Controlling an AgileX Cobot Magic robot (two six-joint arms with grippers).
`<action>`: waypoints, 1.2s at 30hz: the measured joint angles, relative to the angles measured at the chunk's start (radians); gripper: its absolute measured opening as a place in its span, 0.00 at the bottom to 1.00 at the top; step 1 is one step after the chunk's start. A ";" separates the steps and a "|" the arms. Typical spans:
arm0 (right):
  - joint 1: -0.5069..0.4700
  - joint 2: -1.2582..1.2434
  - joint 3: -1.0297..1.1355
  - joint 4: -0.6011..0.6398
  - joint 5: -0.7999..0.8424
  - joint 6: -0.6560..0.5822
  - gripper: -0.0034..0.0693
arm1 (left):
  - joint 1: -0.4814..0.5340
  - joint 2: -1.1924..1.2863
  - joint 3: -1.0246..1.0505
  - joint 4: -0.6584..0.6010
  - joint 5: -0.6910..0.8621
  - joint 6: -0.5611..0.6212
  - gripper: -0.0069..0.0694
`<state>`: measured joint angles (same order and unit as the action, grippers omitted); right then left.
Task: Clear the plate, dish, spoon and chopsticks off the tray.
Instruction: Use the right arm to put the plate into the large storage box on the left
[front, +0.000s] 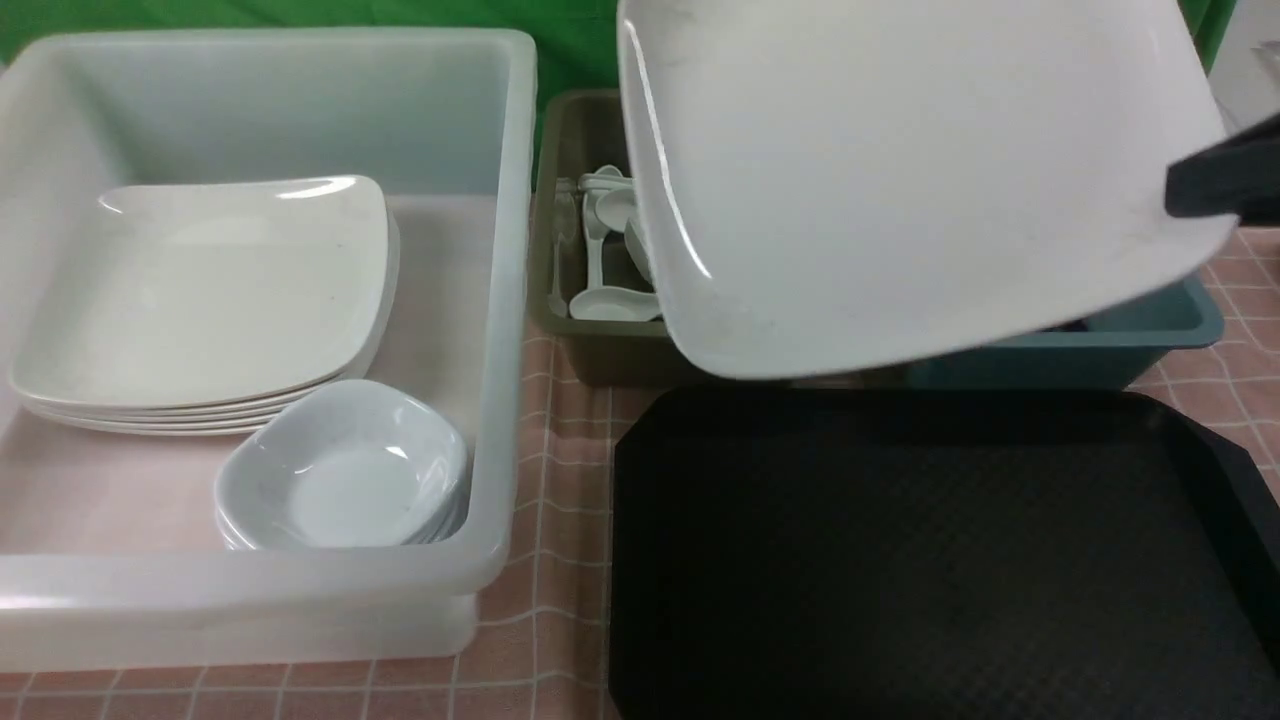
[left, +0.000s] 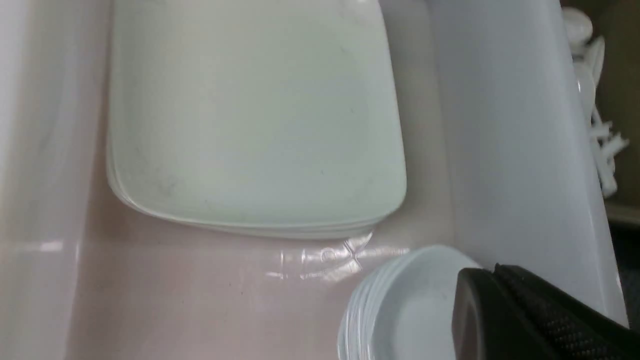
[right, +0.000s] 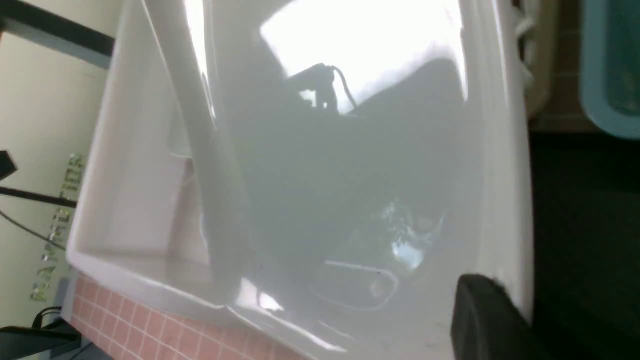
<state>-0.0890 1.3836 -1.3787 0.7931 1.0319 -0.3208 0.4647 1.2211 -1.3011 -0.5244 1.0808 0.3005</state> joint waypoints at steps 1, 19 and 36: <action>0.056 0.011 -0.016 0.000 -0.030 0.014 0.15 | 0.018 -0.002 0.000 -0.014 -0.009 0.000 0.09; 0.731 0.666 -0.534 0.005 -0.646 0.268 0.15 | 0.042 -0.182 -0.154 0.029 -0.245 -0.173 0.09; 0.877 1.020 -0.819 0.008 -0.897 0.523 0.15 | 0.042 -0.190 -0.170 0.029 -0.146 -0.200 0.09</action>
<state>0.7882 2.4038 -2.1974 0.8007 0.1350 0.2025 0.5063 1.0315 -1.4712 -0.4954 0.9347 0.1009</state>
